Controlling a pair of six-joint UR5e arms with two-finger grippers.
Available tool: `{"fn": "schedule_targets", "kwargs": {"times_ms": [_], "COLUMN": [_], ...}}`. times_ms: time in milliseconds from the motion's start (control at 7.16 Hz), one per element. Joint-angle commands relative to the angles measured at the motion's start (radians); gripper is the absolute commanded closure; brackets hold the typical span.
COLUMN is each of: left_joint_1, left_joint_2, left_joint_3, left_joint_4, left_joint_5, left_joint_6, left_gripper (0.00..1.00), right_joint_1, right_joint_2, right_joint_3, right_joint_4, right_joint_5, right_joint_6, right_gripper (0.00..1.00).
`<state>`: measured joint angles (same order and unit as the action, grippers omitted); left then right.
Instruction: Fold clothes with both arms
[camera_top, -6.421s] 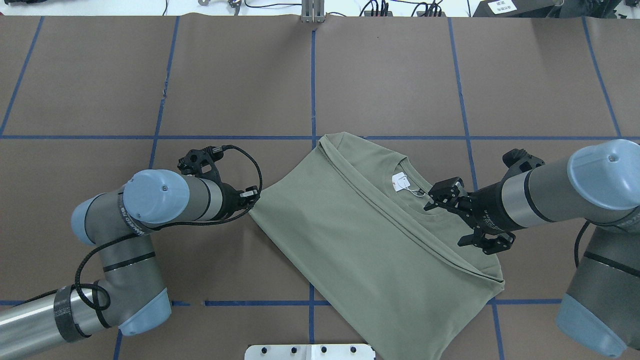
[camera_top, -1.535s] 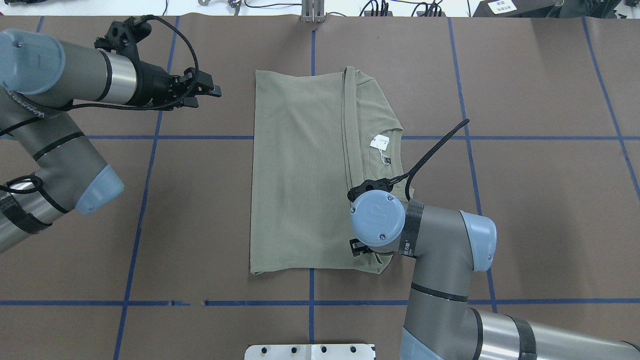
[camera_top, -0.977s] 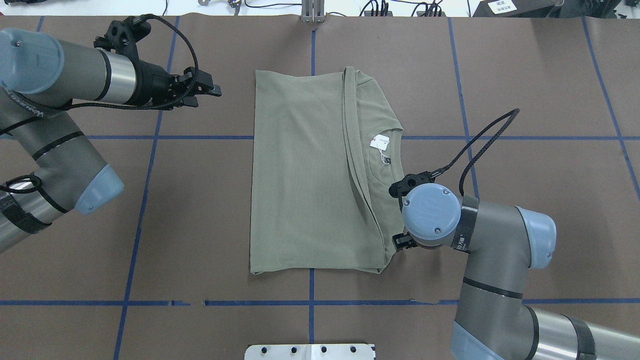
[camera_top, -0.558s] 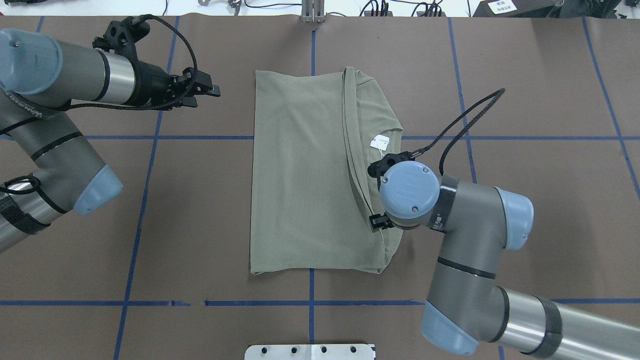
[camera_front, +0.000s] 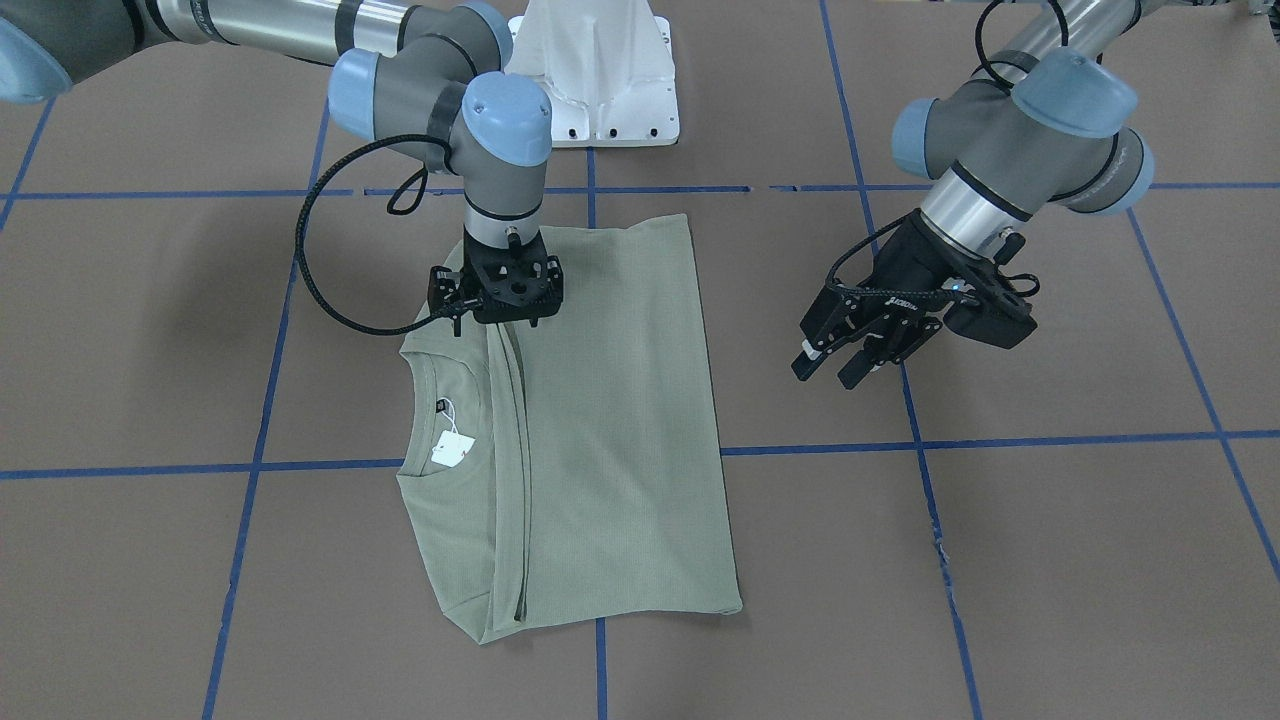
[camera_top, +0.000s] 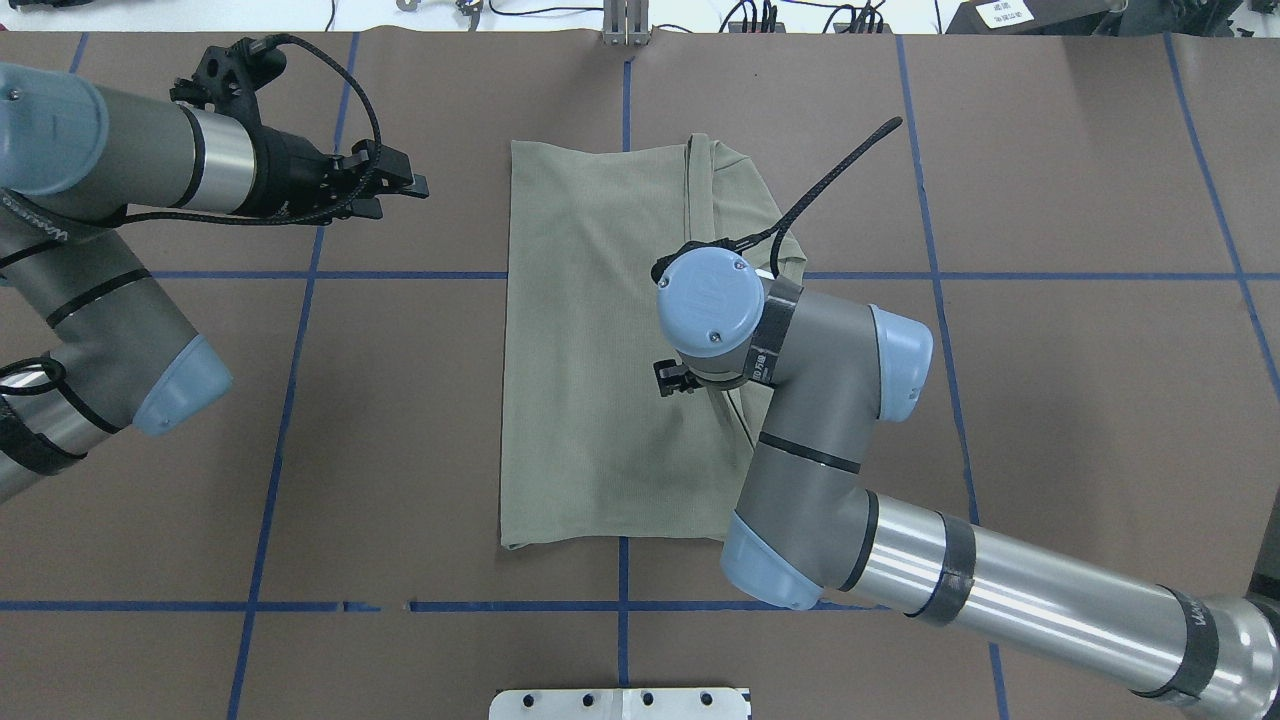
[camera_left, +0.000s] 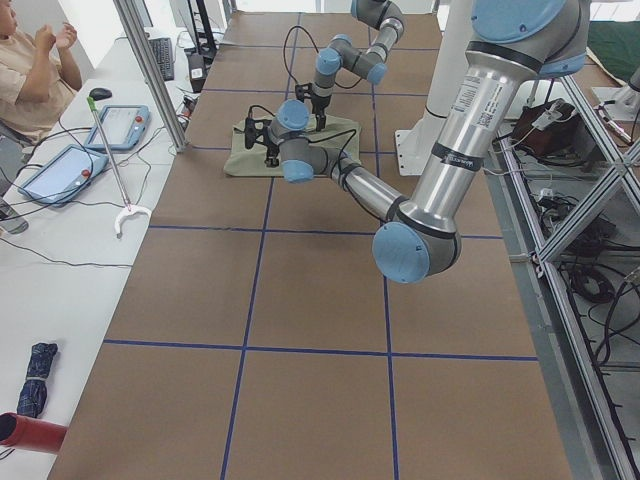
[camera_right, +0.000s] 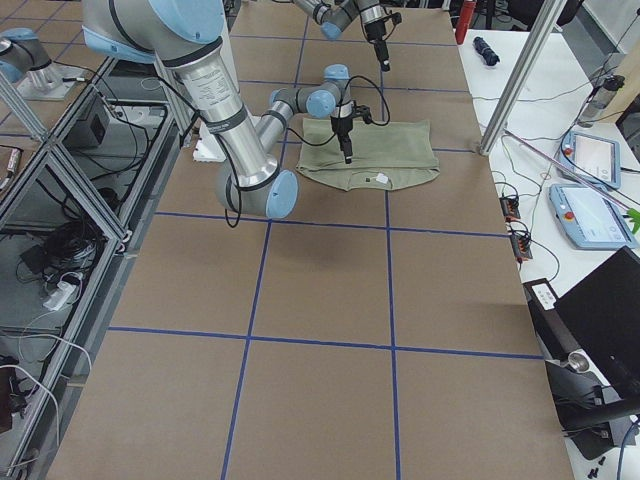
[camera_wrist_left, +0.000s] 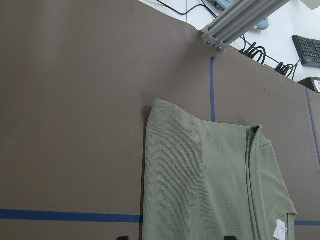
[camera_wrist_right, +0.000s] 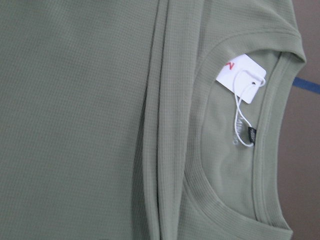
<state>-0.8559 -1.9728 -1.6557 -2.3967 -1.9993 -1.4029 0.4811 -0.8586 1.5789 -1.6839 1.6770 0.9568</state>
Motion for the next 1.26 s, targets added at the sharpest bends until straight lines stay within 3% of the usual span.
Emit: {"fn": "schedule_targets", "kwargs": {"times_ms": [0, 1117], "left_joint_1": [0.0, 0.0], "left_joint_2": [0.003, 0.006], "left_joint_3": [-0.001, -0.001], "left_joint_4": [0.001, -0.001], "left_joint_5": [-0.001, -0.001], "left_joint_6": [0.001, 0.001], "left_gripper": [0.3, 0.3], "right_joint_1": [0.031, 0.017], "right_joint_2": [0.004, -0.014], "right_joint_3": [-0.043, -0.059], "right_joint_4": [0.027, 0.021], "right_joint_5": [0.006, 0.01], "right_joint_6": [-0.016, -0.029], "right_gripper": [0.0, 0.0]}}
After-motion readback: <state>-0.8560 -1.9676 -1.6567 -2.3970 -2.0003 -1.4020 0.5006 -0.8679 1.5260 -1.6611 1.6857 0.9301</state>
